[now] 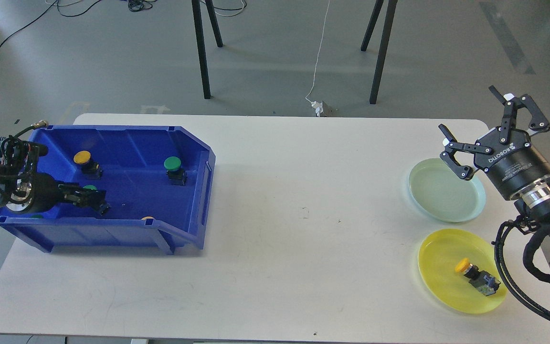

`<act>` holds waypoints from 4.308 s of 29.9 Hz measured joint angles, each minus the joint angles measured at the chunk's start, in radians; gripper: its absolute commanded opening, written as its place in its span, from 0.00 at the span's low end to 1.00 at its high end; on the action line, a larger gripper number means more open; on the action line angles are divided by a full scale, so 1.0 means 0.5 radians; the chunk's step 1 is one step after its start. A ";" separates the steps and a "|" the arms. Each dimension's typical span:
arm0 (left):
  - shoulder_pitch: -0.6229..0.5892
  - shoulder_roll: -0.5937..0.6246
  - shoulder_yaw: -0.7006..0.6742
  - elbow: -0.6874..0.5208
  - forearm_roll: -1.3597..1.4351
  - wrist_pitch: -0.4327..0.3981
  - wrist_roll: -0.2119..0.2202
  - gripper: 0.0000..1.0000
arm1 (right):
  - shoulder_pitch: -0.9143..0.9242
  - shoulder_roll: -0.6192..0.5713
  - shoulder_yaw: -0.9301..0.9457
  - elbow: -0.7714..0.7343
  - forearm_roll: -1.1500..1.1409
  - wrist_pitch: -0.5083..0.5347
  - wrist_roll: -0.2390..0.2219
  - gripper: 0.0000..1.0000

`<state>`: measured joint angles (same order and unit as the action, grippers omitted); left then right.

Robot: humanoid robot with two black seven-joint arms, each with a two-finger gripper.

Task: Pass button and place on color plate
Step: 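Reach the left gripper into the bin and grasp a green-topped button, then lift the green-topped button and extend the left gripper toward the right gripper, then grasp the green-topped button with the right gripper and open the left gripper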

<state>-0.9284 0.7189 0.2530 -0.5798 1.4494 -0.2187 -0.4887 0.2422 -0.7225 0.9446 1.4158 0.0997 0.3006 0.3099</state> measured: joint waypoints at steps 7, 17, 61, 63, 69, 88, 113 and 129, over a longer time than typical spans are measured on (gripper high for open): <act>0.003 -0.005 0.003 0.003 0.003 0.008 0.000 0.27 | -0.003 0.000 0.001 0.000 0.000 0.000 0.000 1.00; -0.010 -0.003 0.018 -0.009 0.082 0.015 0.000 0.11 | -0.016 -0.006 0.023 0.003 0.000 0.000 0.000 1.00; 0.080 -0.581 -1.100 -1.159 -0.822 0.365 0.000 0.14 | 1.079 -0.123 -1.087 -0.116 0.252 0.376 -0.497 1.00; 0.080 -0.581 -1.099 -1.162 -0.807 0.373 0.000 0.15 | 1.126 -0.061 -1.118 -0.156 0.254 0.376 -0.499 1.00; 0.083 -0.582 -1.095 -1.166 -0.765 0.379 0.000 0.15 | 1.203 0.115 -1.150 -0.274 0.258 0.376 -0.501 1.00; 0.083 -0.585 -1.075 -1.169 -0.705 0.414 0.000 0.16 | 1.476 0.366 -1.388 -0.455 0.298 0.376 -0.485 0.97; 0.077 -0.599 -1.064 -1.169 -0.708 0.420 0.000 0.17 | 1.483 0.400 -1.440 -0.483 0.279 0.376 -0.489 0.22; 0.079 -0.601 -1.089 -1.169 -0.747 0.407 0.000 0.87 | 1.494 0.444 -1.442 -0.506 0.286 0.376 -0.480 0.06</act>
<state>-0.8887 0.4186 -0.2915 -1.1644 1.0759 -0.0152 -0.4887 0.9894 -0.5006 0.2237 1.1625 0.2428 0.4887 0.0699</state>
